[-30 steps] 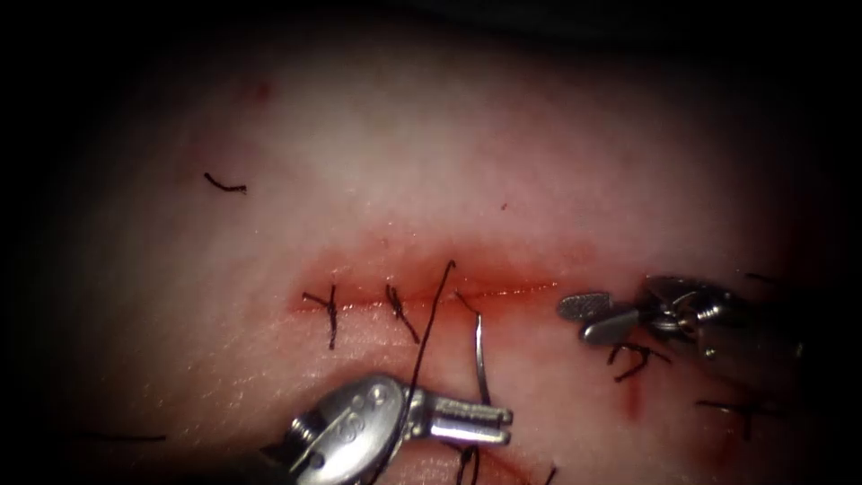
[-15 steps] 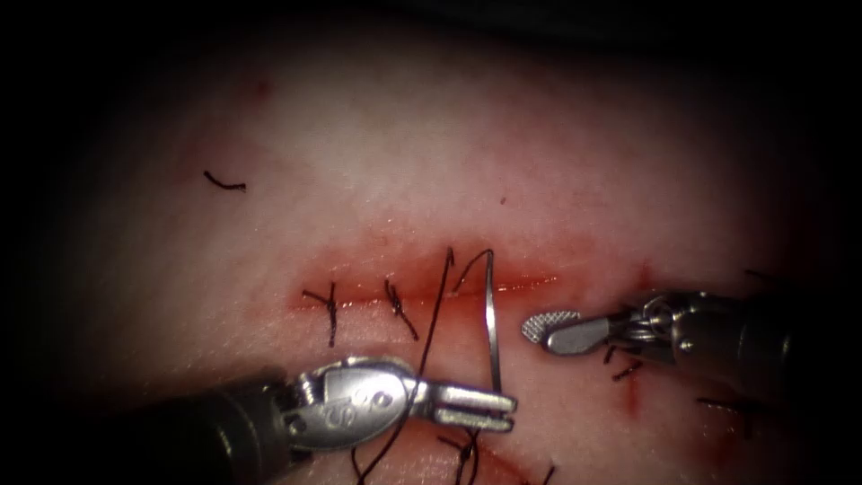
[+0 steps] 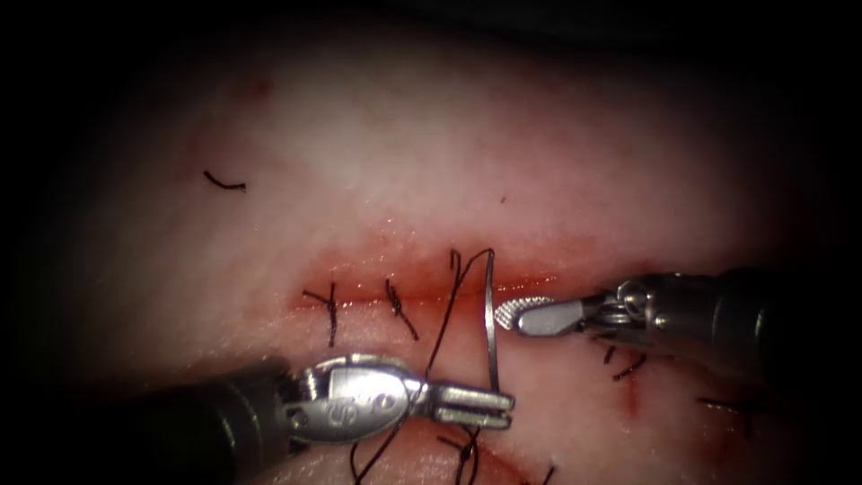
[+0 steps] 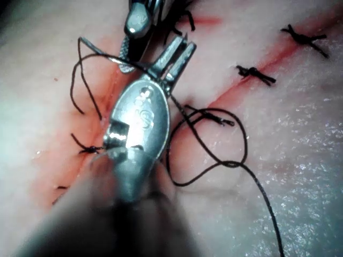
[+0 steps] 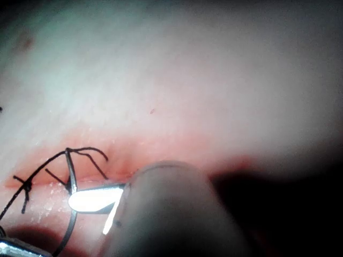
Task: Wound Closure
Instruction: Hand the needle back to the right driver.
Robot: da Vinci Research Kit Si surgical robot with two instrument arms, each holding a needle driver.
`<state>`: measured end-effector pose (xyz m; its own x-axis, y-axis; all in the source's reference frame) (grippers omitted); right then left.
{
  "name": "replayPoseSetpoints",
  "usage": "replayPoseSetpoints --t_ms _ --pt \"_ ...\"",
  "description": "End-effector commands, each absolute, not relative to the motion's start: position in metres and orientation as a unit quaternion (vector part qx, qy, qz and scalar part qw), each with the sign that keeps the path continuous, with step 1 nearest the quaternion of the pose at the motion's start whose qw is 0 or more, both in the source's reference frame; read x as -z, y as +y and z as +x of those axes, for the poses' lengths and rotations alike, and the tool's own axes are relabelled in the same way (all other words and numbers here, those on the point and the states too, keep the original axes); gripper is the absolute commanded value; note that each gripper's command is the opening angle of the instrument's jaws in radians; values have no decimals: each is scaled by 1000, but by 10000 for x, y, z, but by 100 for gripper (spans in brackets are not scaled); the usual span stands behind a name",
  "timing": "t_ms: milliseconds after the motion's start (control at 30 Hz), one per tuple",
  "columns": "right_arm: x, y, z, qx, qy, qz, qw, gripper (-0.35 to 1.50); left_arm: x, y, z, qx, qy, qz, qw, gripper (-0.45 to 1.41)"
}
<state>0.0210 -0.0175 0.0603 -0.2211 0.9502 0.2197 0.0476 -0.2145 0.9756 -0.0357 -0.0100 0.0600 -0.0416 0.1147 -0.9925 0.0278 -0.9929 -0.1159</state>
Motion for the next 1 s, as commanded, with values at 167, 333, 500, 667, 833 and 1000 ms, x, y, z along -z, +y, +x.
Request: replayPoseSetpoints --t_ms 167,333,500,667,833,1000 --pt "-601 -179 231 -595 501 495 386 140 -610 -96 -364 -723 -55 -688 26 -45" --pt "-601 -173 232 -593 507 487 394 140 -614 -99 -365 -727 -58 -684 20 -45" --pt "-602 -171 239 -588 507 483 404 131 -614 -99 -367 -729 -59 -682 19 -45" --pt "-605 -170 240 -583 511 472 420 108 -613 -99 -367 -729 -59 -682 19 -45" --pt "-612 -169 237 -578 507 446 459 -35 -613 -99 -367 -730 -59 -681 19 -45" --pt "-621 -166 232 -597 484 424 478 -35 -610 -98 -366 -730 -60 -681 20 -45"
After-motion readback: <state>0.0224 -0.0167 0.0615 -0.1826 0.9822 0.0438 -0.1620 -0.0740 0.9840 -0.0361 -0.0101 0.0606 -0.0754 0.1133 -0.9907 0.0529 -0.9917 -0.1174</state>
